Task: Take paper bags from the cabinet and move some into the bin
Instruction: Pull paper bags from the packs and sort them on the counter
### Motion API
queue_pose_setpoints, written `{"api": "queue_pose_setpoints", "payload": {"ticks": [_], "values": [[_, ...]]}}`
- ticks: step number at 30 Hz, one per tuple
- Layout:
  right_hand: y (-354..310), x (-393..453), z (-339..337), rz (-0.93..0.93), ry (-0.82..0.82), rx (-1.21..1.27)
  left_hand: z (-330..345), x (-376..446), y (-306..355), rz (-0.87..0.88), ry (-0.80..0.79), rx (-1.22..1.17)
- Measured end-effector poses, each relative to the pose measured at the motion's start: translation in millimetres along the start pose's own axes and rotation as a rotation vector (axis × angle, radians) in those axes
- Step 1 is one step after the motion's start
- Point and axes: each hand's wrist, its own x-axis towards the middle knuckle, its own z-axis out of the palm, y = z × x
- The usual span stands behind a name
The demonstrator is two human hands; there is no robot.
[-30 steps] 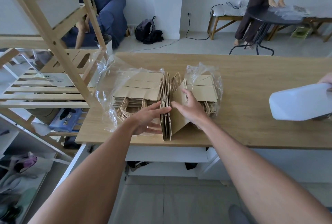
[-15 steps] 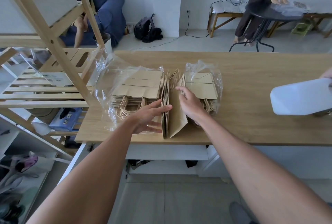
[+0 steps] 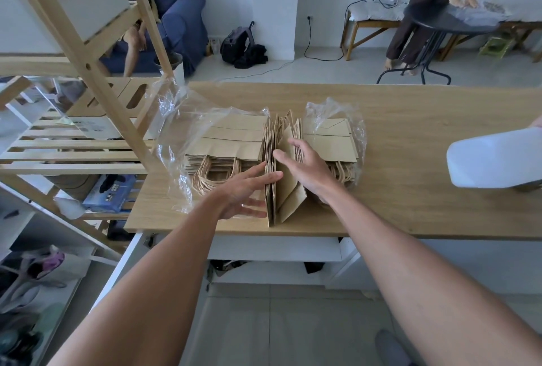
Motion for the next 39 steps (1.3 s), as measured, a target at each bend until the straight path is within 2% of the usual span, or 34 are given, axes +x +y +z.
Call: {"api": "queue_pose_setpoints", "payload": {"ticks": [8,13,19,24,30,39], "values": [[3.2,3.7,-1.1,-0.004,0.029,0.003,1.3,-4.0,-1.3,0.010,0.019,0.016],[-2.1,3.9,0.9,-0.003,-0.023,-0.049,2.9,-4.8,0.9,0.021,0.012,0.033],[0.5,3.4,-2.1,-0.022,0.019,-0.035,2.5,-7.1,-1.6,0.045,0.042,0.022],[-2.5,2.5,3.3,-0.033,-0.040,-0.065,2.9,-5.2,-1.3,0.053,0.026,0.057],[-1.5,5.6,-1.2,-0.015,0.019,-0.069,1.8,-7.0,-4.4,0.059,0.037,0.031],[-4.6,6.1,1.6,0.020,-0.053,-0.064,3.3,-7.5,-0.6,0.063,0.016,0.080]]}}
